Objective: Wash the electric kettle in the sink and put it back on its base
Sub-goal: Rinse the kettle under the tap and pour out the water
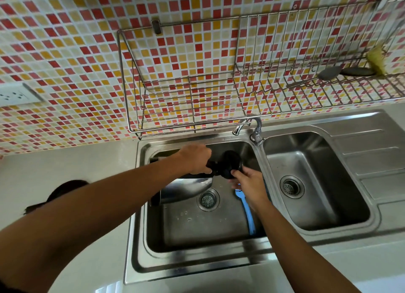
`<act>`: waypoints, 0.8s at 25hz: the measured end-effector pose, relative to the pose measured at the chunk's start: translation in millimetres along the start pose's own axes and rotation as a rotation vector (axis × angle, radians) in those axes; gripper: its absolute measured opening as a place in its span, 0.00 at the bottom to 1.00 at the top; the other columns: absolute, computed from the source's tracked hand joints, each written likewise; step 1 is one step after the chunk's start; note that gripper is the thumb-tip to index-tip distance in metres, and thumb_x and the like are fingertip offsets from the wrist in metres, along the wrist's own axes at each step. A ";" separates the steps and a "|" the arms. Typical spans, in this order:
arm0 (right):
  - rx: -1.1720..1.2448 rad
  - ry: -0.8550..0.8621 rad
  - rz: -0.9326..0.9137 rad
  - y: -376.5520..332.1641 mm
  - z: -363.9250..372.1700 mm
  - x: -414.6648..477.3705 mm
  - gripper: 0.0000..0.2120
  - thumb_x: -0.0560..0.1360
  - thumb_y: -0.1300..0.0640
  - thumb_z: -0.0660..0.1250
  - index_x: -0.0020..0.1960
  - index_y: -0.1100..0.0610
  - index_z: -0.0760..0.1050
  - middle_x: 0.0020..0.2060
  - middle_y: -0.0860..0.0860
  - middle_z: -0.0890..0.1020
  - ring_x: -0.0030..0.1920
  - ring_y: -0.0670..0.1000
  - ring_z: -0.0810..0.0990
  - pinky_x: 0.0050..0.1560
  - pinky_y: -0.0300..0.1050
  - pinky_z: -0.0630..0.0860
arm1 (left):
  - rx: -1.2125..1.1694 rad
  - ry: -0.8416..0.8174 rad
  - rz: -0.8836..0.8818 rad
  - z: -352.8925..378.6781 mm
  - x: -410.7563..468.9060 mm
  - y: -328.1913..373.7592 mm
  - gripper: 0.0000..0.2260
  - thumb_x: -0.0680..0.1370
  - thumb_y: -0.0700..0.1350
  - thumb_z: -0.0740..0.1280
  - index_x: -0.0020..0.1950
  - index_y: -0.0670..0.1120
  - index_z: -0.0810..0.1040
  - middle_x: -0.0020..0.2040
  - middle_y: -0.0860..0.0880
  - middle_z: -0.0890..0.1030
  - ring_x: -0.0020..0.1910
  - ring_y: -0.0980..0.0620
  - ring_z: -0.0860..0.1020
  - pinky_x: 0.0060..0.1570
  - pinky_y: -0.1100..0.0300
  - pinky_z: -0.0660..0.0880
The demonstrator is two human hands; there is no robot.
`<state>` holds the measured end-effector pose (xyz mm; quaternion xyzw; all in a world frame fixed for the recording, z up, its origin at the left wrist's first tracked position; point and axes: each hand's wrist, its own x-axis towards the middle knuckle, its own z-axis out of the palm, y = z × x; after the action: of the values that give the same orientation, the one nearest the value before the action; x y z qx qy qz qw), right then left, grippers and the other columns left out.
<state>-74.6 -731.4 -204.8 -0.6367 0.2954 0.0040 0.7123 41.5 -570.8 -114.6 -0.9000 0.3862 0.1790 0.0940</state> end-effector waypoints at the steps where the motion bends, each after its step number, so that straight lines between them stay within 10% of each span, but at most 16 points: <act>1: -0.034 -0.002 -0.041 -6.3 -2.9 3.3 0.09 0.77 0.65 0.67 0.56 0.66 0.81 0.44 0.63 0.85 0.36 0.54 0.82 0.38 0.48 0.79 | -0.054 0.013 -0.020 6.5 1.5 -3.6 0.19 0.76 0.58 0.70 0.55 0.43 0.80 0.46 0.44 0.80 0.46 0.45 0.79 0.44 0.54 0.74; 11: -0.317 -0.055 -0.176 -5.7 -1.9 38.1 0.12 0.75 0.63 0.69 0.59 0.62 0.81 0.41 0.58 0.83 0.37 0.48 0.82 0.33 0.38 0.80 | -0.503 -0.056 -0.362 128.4 23.1 -9.2 0.24 0.73 0.64 0.70 0.58 0.47 0.82 0.53 0.43 0.83 0.52 0.44 0.81 0.51 0.51 0.79; 20: -0.469 -0.040 -0.258 37.8 31.5 30.0 0.21 0.75 0.57 0.72 0.66 0.61 0.76 0.45 0.52 0.85 0.46 0.49 0.83 0.52 0.42 0.79 | -0.807 -0.089 -0.492 183.6 35.0 -4.7 0.14 0.74 0.49 0.74 0.56 0.43 0.83 0.53 0.41 0.84 0.55 0.40 0.82 0.50 0.52 0.75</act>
<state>-51.1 -706.7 -251.4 -0.8165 0.1887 -0.0058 0.5457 21.5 -534.3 -296.9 -0.9207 0.0568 0.3257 -0.2072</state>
